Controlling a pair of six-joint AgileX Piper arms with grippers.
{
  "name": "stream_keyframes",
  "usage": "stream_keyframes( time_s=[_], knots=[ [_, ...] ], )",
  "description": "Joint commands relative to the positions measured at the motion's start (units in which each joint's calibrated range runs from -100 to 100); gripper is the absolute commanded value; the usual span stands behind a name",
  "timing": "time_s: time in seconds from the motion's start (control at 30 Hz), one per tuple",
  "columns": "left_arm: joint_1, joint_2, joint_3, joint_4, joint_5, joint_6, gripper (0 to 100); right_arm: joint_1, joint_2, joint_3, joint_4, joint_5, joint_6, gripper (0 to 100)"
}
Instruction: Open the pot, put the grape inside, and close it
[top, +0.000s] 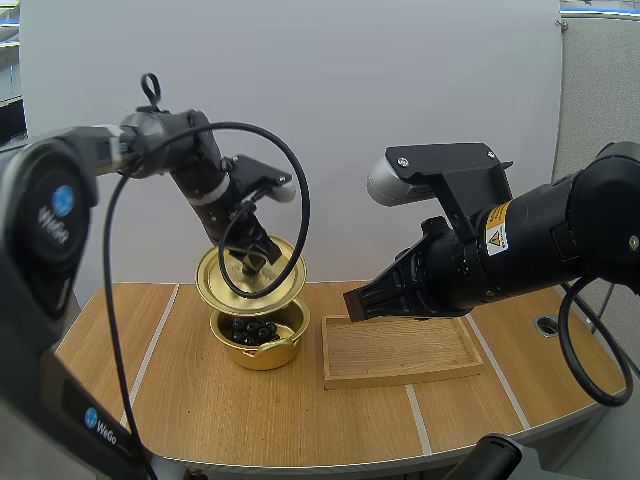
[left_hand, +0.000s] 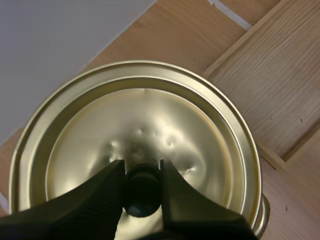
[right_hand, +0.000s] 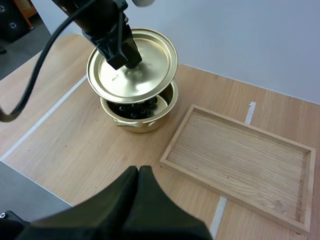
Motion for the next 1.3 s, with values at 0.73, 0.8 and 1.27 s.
stream_keyframes(
  time_s=[0.73, 0.8, 1.27],
  knots=[
    [-0.17, 10.33, 0.10, -5.90, -5.41, 3.62, 0, -0.79, -0.71, 0.14, -0.63, 0.91, -0.06, 0],
    [-0.17, 10.66, 0.10, -5.71, -4.54, 3.62, 0, -0.79, -0.71, 0.14, -0.63, 0.91, -0.06, 0],
    [-0.17, 14.53, 0.10, -3.19, -2.39, 3.29, 0, -0.79, -0.71, 0.14, -0.73, 1.07, -0.06, 0]
  ],
)
